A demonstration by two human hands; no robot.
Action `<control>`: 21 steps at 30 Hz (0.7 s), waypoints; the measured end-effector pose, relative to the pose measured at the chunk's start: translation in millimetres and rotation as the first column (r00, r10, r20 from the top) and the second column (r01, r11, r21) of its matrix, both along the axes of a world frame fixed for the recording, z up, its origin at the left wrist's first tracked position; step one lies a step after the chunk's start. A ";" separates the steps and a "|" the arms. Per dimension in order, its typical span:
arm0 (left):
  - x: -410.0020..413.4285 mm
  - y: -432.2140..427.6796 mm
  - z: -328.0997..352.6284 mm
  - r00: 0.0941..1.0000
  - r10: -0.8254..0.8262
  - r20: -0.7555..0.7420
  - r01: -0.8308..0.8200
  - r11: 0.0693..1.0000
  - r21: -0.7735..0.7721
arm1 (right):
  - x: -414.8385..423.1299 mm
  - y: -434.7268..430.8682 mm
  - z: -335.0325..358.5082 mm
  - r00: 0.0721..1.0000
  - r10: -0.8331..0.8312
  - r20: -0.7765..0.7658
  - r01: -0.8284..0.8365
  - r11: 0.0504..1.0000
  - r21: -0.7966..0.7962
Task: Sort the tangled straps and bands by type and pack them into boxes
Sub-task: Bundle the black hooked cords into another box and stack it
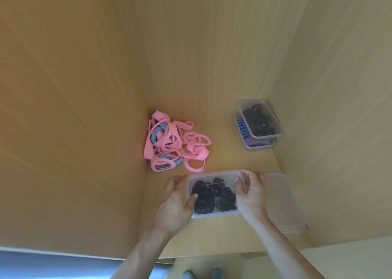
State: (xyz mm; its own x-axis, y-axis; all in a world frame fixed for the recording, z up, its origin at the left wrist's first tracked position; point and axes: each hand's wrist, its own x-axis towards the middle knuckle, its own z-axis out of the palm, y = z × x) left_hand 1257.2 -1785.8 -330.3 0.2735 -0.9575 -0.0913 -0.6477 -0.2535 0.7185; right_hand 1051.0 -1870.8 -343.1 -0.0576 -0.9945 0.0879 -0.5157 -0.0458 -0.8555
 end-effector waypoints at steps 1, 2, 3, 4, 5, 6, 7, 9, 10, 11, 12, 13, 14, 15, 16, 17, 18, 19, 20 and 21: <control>-2.9 -1.1 0.3 0.999 -0.031 0.032 0.031 1.000 0.000 | 0.4 0.6 0.5 1.000 0.003 0.000 -0.003 1.000 0.006; -6.8 -2.2 0.8 0.995 -0.074 0.065 0.074 0.997 -0.001 | 0.6 0.8 1.2 1.000 0.015 0.000 -0.015 1.000 0.015; -11.2 -3.6 1.6 0.988 -0.123 0.092 0.123 0.992 -0.002 | 0.7 1.2 2.1 0.999 0.037 0.008 -0.037 0.999 0.026; -16.0 -5.0 2.0 0.980 -0.164 0.111 0.165 0.986 0.001 | 0.5 1.3 3.4 0.998 0.061 0.022 -0.062 0.997 0.034; -20.4 -6.4 2.0 0.974 -0.188 0.123 0.188 0.982 0.012 | 0.0 1.4 4.6 0.996 0.083 0.035 -0.085 0.996 0.039; -23.4 -7.5 1.6 0.972 -0.193 0.132 0.191 0.981 0.024 | -0.5 1.4 5.6 0.994 0.099 0.034 -0.100 0.994 0.036; -25.2 -8.3 0.7 0.973 -0.186 0.138 0.184 0.982 0.030 | -1.1 1.1 6.0 0.994 0.108 0.018 -0.108 0.994 0.025; -26.5 -8.0 -1.1 0.976 -0.165 0.140 0.164 0.986 0.019 | -2.0 0.9 5.7 0.993 0.118 -0.022 -0.118 0.993 0.013; -26.6 -7.3 -1.7 0.978 -0.154 0.137 0.154 0.988 0.012 | -2.1 0.6 5.7 0.992 0.123 -0.027 -0.122 0.992 0.020; -26.5 -6.8 -2.4 0.979 -0.146 0.139 0.147 0.989 0.005 | -2.3 0.4 5.4 0.992 0.127 -0.021 -0.126 0.992 0.028; -26.4 -6.5 -3.2 0.979 -0.141 0.150 0.143 0.990 -0.001 | -2.6 0.1 4.8 0.992 0.129 -0.009 -0.129 0.991 0.033; -26.5 -6.3 -4.2 0.975 -0.139 0.172 0.142 0.990 -0.006 | -2.8 0.4 4.2 0.992 0.129 0.009 -0.129 0.991 0.036; -26.9 -6.2 -5.1 0.970 -0.140 0.198 0.145 0.989 -0.009 | -2.9 0.5 3.9 0.991 0.125 0.039 -0.127 0.991 0.038; -27.0 -5.9 -6.0 0.963 -0.145 0.225 0.150 0.989 -0.006 | -2.8 0.7 4.0 0.989 0.120 0.084 -0.123 0.991 0.041; -27.0 -5.7 -6.8 0.955 -0.152 0.253 0.157 0.988 0.001 | -2.9 0.6 4.2 0.984 0.112 0.138 -0.119 0.992 0.047; -27.2 -5.2 -7.7 0.945 -0.161 0.285 0.165 0.986 0.010 | -3.0 0.7 4.8 0.976 0.103 0.191 -0.116 0.992 0.057; -27.7 -4.9 -9.0 0.931 -0.172 0.323 0.176 0.984 0.017 | -3.6 0.5 5.4 0.967 0.092 0.237 -0.112 0.991 0.074; -28.3 -4.3 -10.4 0.914 -0.185 0.362 0.189 0.982 0.024 | -4.3 -0.4 5.7 0.958 0.077 0.277 -0.107 0.990 0.095; -29.2 -3.8 -11.5 0.897 -0.194 0.396 0.200 0.979 0.028 | -4.9 -1.6 5.8 0.949 0.061 0.309 -0.102 0.988 0.115; -29.9 -3.2 -12.2 0.886 -0.197 0.420 0.204 0.979 0.030 | -5.1 -2.3 6.3 0.946 0.053 0.319 -0.098 0.987 0.127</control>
